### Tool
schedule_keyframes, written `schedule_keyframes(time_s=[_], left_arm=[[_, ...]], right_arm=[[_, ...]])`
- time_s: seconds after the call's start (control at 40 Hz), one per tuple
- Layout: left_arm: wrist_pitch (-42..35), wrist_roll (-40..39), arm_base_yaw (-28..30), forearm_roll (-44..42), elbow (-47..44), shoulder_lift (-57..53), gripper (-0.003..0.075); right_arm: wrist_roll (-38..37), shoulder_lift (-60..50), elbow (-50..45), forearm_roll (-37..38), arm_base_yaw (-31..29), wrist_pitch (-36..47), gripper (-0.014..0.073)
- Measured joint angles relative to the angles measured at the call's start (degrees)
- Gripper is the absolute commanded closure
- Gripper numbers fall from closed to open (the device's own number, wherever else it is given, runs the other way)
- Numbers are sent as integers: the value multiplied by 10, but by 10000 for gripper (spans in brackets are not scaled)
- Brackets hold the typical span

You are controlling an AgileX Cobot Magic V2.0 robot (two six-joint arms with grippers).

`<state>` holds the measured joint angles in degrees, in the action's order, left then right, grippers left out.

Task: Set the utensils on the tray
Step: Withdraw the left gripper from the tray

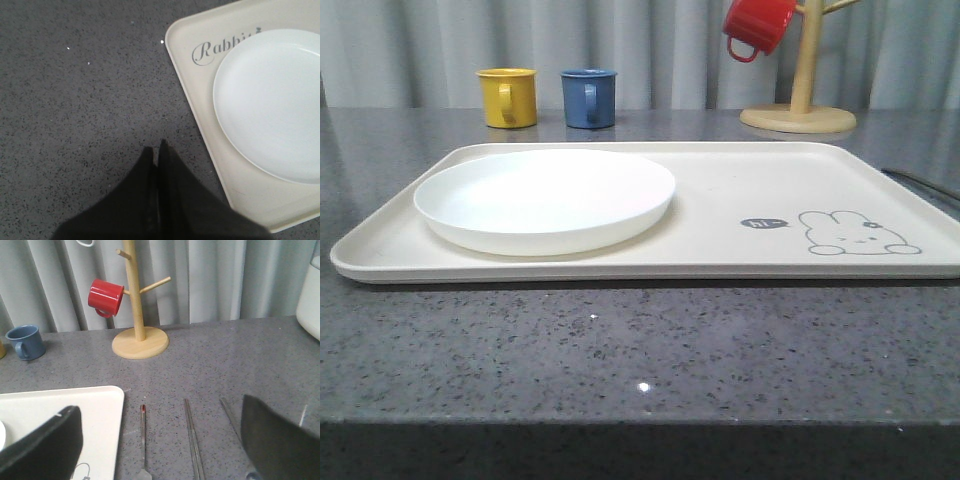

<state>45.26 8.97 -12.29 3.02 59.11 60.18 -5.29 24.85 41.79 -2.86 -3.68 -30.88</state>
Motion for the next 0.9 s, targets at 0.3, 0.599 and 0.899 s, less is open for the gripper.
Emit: schedule_keyframes(time_s=[0.3,0.599,0.899], left_arm=[[-191,0,0,6,-259,-280,738],[-202,0,0,6,-367,-468,738],[-207,0,0,6,-370,-489,738]], right_arm=[[0,0,0,0,0,0,-68],[0,0,0,0,0,0,-68],[0,0,0,0,0,0,-68]])
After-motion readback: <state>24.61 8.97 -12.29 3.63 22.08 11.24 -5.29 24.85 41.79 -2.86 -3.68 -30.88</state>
